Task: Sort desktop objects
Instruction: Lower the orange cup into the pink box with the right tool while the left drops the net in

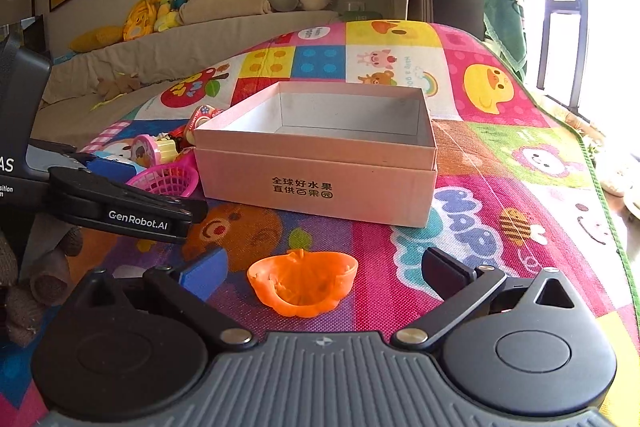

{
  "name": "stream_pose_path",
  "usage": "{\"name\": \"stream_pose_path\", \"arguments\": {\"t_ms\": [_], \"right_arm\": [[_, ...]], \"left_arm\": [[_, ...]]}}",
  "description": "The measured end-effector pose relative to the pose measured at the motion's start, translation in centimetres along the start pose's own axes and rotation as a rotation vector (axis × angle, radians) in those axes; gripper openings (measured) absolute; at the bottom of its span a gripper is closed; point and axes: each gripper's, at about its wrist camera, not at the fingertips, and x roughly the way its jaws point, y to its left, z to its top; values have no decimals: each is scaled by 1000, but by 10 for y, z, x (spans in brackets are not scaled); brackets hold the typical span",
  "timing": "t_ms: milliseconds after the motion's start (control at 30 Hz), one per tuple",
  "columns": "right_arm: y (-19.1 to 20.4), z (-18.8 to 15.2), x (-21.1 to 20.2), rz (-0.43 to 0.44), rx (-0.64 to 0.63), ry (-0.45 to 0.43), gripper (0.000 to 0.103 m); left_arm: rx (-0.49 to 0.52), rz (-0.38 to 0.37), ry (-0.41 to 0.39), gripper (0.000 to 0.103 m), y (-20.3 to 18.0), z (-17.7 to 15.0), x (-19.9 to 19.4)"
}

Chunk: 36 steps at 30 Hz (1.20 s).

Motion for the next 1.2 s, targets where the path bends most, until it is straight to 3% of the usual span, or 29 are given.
{"name": "stream_pose_path", "arguments": {"t_ms": [233,300,367,433,533,667,733,800,867,967,1100,1200], "right_arm": [[6,4,11,8,-33,59,101],[8,5,15,13,-41,88,88],[9,4,18,14,-47,116,65],[11,3,18,33,-52,144,56],[15,1,6,62,-94,162,56],[17,10,-28,158,-149,155,56],[14,28,-55,176,-170,90,56],[6,51,-77,135,-178,0,56],[-8,77,-93,64,-174,-102,56],[-25,107,-96,-68,-185,-216,56],[-49,124,-67,-128,-150,-218,56],[-63,126,-36,-135,-106,-165,56]], "left_arm": [[-15,-38,-16,87,11,-20,-32],[-22,-47,-16,87,16,-28,-46],[-28,-50,-16,87,21,-36,-59],[-31,-49,-21,87,25,-42,-71],[-28,-57,-44,87,28,-47,-92],[-13,-82,-139,87,28,-32,-123],[-4,-102,-216,87,26,-12,-134],[18,-115,-297,87,20,14,-140],[41,-126,-362,87,14,42,-135],[28,-158,-361,87,2,83,-105],[-10,-227,-313,89,-18,117,-43],[-39,-261,-205,97,-27,119,0]]}}
